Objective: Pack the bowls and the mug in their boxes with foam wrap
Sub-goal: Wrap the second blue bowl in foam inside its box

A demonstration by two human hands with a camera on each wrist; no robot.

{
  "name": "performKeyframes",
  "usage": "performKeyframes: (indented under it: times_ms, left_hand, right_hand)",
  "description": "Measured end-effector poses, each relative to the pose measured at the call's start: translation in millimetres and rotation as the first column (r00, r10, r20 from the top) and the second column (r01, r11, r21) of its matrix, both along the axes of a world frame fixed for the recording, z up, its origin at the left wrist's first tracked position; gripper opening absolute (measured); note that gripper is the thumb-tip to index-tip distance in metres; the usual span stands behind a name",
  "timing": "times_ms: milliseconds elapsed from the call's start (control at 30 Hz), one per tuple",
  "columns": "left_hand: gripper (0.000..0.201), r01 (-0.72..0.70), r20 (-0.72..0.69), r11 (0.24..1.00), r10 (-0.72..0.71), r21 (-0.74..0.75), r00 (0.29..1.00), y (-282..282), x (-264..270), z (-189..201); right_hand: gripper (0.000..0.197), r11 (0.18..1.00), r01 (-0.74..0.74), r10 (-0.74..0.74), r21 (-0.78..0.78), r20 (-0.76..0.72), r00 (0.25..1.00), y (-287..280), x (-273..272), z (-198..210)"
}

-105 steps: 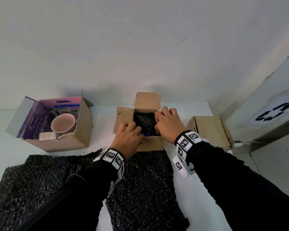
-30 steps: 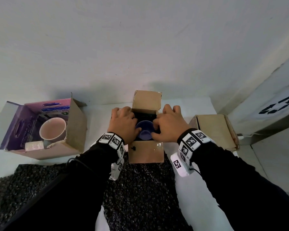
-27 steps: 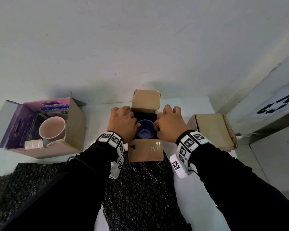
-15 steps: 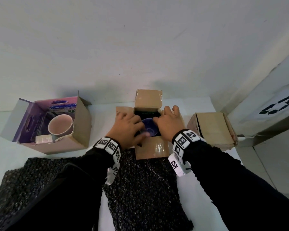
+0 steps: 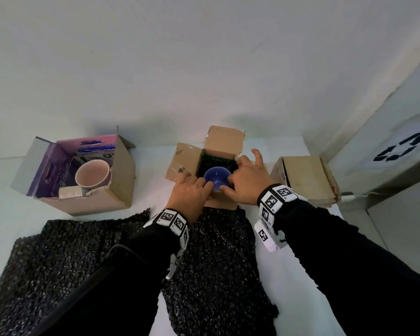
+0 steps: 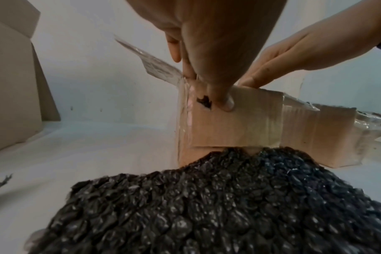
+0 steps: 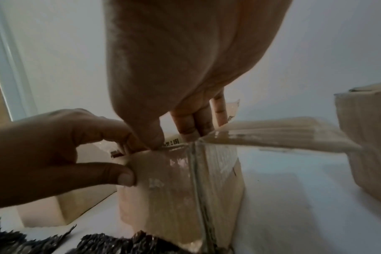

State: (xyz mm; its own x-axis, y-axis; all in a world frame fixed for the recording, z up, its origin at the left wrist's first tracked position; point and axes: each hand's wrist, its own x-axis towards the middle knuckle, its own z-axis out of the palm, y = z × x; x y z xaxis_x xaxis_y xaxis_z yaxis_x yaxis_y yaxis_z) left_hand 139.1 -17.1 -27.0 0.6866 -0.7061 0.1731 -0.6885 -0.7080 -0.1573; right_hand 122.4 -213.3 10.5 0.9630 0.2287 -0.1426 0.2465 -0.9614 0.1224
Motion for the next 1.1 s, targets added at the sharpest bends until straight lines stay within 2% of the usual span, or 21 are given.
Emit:
performKeyframes:
  times_ms: [100,200,267,367,467,500,567,633,700,767,900,1000,1067,1100]
  left_hand:
    - [0.033,-0.012,-0.036,0.999,0.014,0.046,0.999,-4.3,-0.8,-2.3]
    - [0.031,-0.038,-0.047,0.998,0.04,0.053,0.998,-10.4,1.9,-2.9]
    - [0.027,-0.044,-0.043,0.998,0.046,0.033,0.998,-17.6,4.2,-1.6]
    - [0.021,-0.049,-0.052,0.999,0.049,0.009,0.997,-23.8,6.8,0.5]
    - [0.028,-0.042,-0.055,0.998,0.04,-0.043,0.998,-19.8,1.0,-3.3]
    - [0.036,-0.04,-0.064,0.998,0.036,-0.052,0.997,-17.8,-3.3,-6.5]
    - [0.055,-0.055,-0.096,0.997,0.049,-0.062,0.994,-13.3,-13.8,-13.4]
    - [0.068,-0.086,-0.126,0.994,0.077,-0.07,0.989,-9.1,-26.9,-14.9]
    - [0.069,-0.094,-0.163,0.992,0.079,-0.084,0.983,-2.7,-40.9,-11.2]
    - [0.059,-0.066,-0.196,0.99,0.041,-0.122,0.98,8.2,-54.1,-8.0]
    - [0.049,0.071,-0.193,0.984,-0.103,-0.164,0.976,35.8,-76.2,-11.2]
    - [0.072,0.177,-0.274,0.977,-0.204,-0.119,0.94,53.8,-86.5,-12.4]
    - [0.087,0.196,-0.327,0.979,-0.204,-0.056,0.923,61.5,-88.4,-10.0]
    - [0.085,0.194,-0.336,0.981,-0.184,-0.004,0.924,63.1,-88.0,-7.0]
  right_hand:
    - [0.076,1.0,-0.017,0.016,-0.003,-0.037,0.999,-6.7,-5.6,-0.1]
    - [0.05,1.0,-0.007,0.006,-0.017,-0.035,0.999,-4.7,-12.3,2.8]
    - [0.033,1.0,0.021,-0.021,0.003,0.034,0.999,-1.3,-19.1,1.1]
    - [0.039,0.989,0.06,-0.082,0.133,0.161,0.983,0.7,-35.9,-2.4]
    - [0.015,0.928,-0.081,-0.029,0.365,0.286,0.958,3.9,-60.6,-13.2]
    - [0.01,0.895,-0.117,0.001,0.43,0.261,0.965,5.2,-70.3,-18.0]
    - [0.02,0.883,-0.036,0.016,0.468,0.047,0.999,11.4,-90.2,-29.5]
    - [0.04,0.926,0.09,-0.045,0.366,-0.129,0.991,19.6,-110.5,-43.5]
    - [0.056,0.948,0.167,-0.115,0.271,-0.197,0.974,27.4,-127.9,-57.6]
    - [0.052,0.945,0.193,-0.132,0.263,-0.234,0.963,34.5,-140.2,-69.2]
    - [0.022,0.889,0.229,-0.163,0.396,-0.193,0.968,40.8,-148.4,-71.1]
    - [0.018,0.823,0.212,-0.18,0.526,-0.113,0.977,43.2,-146.5,-59.5]
    - [0.015,0.762,0.227,-0.187,0.607,-0.13,0.974,44.5,-144.9,-49.0]
    - [0.014,0.742,0.244,-0.193,0.625,-0.15,0.97,45.0,-144.0,-43.7]
